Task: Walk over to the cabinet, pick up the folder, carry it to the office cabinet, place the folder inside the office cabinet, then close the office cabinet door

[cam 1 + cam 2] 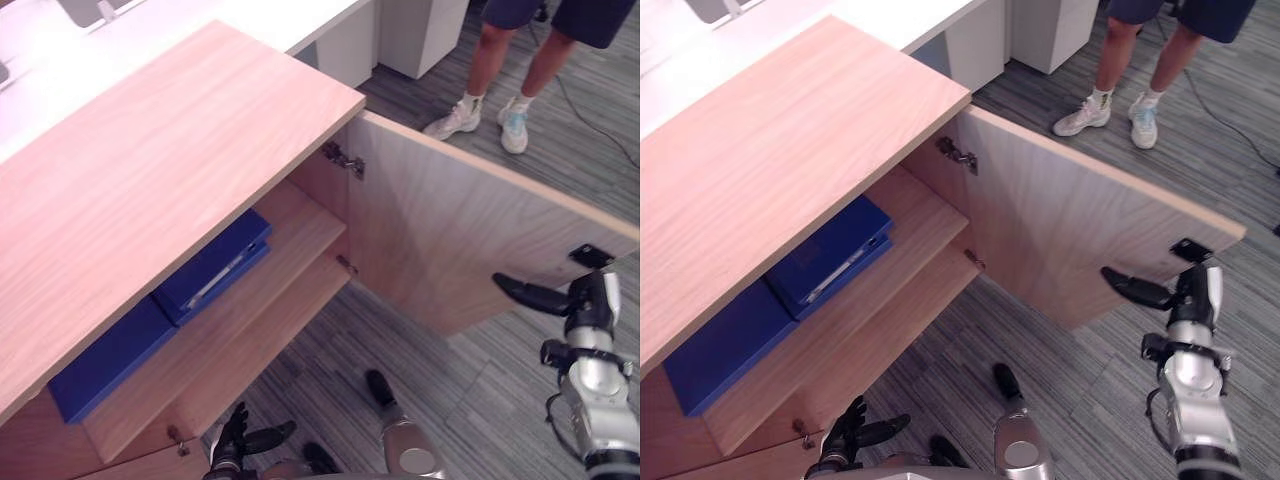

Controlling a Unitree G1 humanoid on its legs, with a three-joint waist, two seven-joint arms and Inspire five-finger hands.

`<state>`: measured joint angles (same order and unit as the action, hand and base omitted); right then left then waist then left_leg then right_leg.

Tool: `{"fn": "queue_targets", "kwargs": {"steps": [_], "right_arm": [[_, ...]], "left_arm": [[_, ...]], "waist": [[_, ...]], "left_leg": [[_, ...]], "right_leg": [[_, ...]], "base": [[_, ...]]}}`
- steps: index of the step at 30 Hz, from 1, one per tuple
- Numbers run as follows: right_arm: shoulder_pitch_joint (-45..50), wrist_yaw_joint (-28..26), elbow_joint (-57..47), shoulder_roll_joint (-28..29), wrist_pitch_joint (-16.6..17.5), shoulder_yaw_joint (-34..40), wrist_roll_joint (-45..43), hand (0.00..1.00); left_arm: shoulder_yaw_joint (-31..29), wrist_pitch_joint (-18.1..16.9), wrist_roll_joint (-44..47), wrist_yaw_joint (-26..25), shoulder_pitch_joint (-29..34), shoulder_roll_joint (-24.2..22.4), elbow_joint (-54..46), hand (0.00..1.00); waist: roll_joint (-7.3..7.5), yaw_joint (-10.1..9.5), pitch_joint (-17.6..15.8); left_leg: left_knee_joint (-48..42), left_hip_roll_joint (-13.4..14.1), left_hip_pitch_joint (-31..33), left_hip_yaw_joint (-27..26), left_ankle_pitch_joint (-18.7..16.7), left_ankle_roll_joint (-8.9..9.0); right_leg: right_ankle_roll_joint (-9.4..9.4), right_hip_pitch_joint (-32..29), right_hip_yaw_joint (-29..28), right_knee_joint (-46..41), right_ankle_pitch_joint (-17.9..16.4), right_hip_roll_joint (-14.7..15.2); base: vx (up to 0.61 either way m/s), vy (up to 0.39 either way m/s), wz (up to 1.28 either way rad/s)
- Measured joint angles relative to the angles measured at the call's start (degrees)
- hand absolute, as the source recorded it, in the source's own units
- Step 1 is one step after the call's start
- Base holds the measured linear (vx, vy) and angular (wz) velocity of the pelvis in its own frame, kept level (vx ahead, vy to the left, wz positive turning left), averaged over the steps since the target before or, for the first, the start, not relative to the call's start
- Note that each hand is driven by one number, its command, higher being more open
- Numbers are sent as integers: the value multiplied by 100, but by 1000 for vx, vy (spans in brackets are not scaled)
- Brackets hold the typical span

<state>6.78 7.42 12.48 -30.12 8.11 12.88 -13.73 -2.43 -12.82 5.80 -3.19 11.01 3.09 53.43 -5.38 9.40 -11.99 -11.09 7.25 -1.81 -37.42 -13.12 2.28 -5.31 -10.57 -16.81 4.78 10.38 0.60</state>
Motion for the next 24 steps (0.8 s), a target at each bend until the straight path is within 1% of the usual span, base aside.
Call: {"fn": "queue_targets", "kwargs": {"steps": [1, 3, 4, 5, 6, 7, 8, 10, 11, 12, 13, 14, 15, 18, 19, 20, 21, 23, 24], "right_arm": [[111, -95, -81, 0, 0, 3, 43, 100], [403, -66, -440, 199, -1, 14, 40, 100], [794, -26, -881, 404, 1, 4, -32, 100], [1350, -75, -1634, 632, 6, -125, -252, 100], [1917, -285, -2264, 670, 12, -467, -635, 100], [2132, -430, -2471, 650, 19, -680, -761, 100], [2453, -706, -2709, 590, 40, -1158, -917, 100], [2841, -1093, -2979, 451, 45, -1907, -980, 100], [2866, -1194, -3021, 333, 45, -2121, -990, 100], [2870, -1419, -3103, 73, 41, -2505, -1032, 100], [2815, -1694, -3242, -146, 40, -2903, -1032, 100], [2689, -1828, -3346, -238, 37, -3185, -1032, 100], [2481, -1910, -3386, -272, 34, -3460, -1038, 100], [1891, -2162, -3442, -148, 111, -3831, -1024, 100], [1469, -2234, -3445, 39, 199, -3994, -1001, 100], [1304, -2232, -3441, 168, 233, -4043, -954, 100], [993, -2228, -3344, 462, 314, -4106, -905, 100], [525, -2019, -2770, 955, 342, -4140, -685, 100], [235, -1907, -2287, 1268, 437, -4108, -612, 100]], "left_arm": [[1, -4, -24, 15, -32, -24, 0, 100], [0, -4, -24, 17, -94, -43, 15, 100], [-7, -2, -27, 20, -102, -30, 30, 100], [-69, 17, -22, 54, -98, -8, 70, 100], [-104, 17, -25, 72, -94, 57, 87, 100], [-99, 16, -27, 88, -96, 106, 100, 100], [-85, 11, -38, 128, -136, 202, 157, 100], [-44, 1, -137, 223, -297, 271, 297, 100], [-32, -3, -142, 245, -346, 263, 317, 100], [12, 6, -152, 295, -430, 268, 379, 100], [35, 4, -152, 320, -485, 247, 388, 100], [59, -4, -152, 323, -514, 249, 385, 100], [59, -8, -151, 322, -543, 259, 370, 100], [59, 5, -151, 308, -546, 325, 413, 100], [39, 31, -122, 291, -539, 349, 483, 100], [43, 30, -128, 251, -541, 359, 478, 100], [44, 29, -129, 222, -541, 372, 476, 100], [32, 33, -129, 189, -546, 380, 476, 100], [0, 47, -130, 183, -573, 380, 475, 100]], "waist": [[11, 1, -2], [61, -18, -26], [95, -23, -47], [143, -2, -69], [209, 47, -58], [265, 79, -62], [416, 154, -42], [614, 159, -20], [650, 157, -23], [678, 147, -13], [677, 88, -12], [680, -13, -10], [690, -148, 6], [690, -334, 115], [695, -437, 170], [701, -483, 202], [714, -556, 273], [745, -649, 312], [770, -696, 329]], "left_leg": [[0, 20, -10, -2, -3, 5], [-81, 47, -2, -14, -29, 28], [-145, 96, -4, -27, -58, 49], [-209, 177, -40, -65, -91, 96], [-223, 246, -103, -116, -107, 122], [-229, 286, -137, -117, -118, 140], [-268, 328, -175, -119, -129, 156], [-408, 399, -168, -94, -165, 177], [-435, 403, -168, -73, -177, 173], [-494, 406, -128, 11, -215, 160], [-539, 394, -71, 135, -233, 145], [-566, 382, -22, 250, -231, 141], [-624, 372, 88, 461, -222, 130], [-740, 367, 298, 872, -169, 112], [-775, 360, 381, 1098, -150, 84], [-780, 342, 434, 1205, -141, 73], [-788, 310, 521, 1376, -121, 50], [-787, 260, 603, 1616, -62, -37], [-761, 218, 627, 1734, -40, -56]], "right_leg": [[2, 12, 0, 0, 2, -19], [24, 18, -31, 1, 20, -86], [37, 34, -52, 2, 30, -125], [57, 79, -72, 1, 45, -164], [83, 115, -146, 1, 64, -233], [96, 141, -187, 1, 74, -271], [120, 176, -215, 1, 91, -315], [136, 223, -188, 2, 100, -336], [120, 242, -171, 2, 88, -330], [120, 260, -100, 2, 86, -300], [127, 278, 20, -2, 75, -254], [132, 284, 107, -16, 68, -226], [153, 293, 276, -19, 53, -179], [160, 323, 656, -33, 27, -103], [198, 379, 862, -49, 9, -59], [208, 384, 972, -65, -6, -34], [220, 386, 1131, -70, -30, 11], [215, 456, 1361, -67, -61, 75], [200, 508, 1488, -67, -86, 119]], "base": [[-12, -83, -7], [-17, -80, -6], [-12, -77, -12], [-14, -97, -27], [-14, -94, -34], [-42, -106, -39], [-59, -106, -25], [-76, -89, -5], [-99, -61, 15], [-128, -58, 34], [-110, -37, 47], [-105, -33, 67], [-77, -27, 65], [-72, -45, 81], [-19, -12, 74], [-16, -3, 87], [-5, 7, 77], [6, 17, 67], [3, 29, 45]]}}
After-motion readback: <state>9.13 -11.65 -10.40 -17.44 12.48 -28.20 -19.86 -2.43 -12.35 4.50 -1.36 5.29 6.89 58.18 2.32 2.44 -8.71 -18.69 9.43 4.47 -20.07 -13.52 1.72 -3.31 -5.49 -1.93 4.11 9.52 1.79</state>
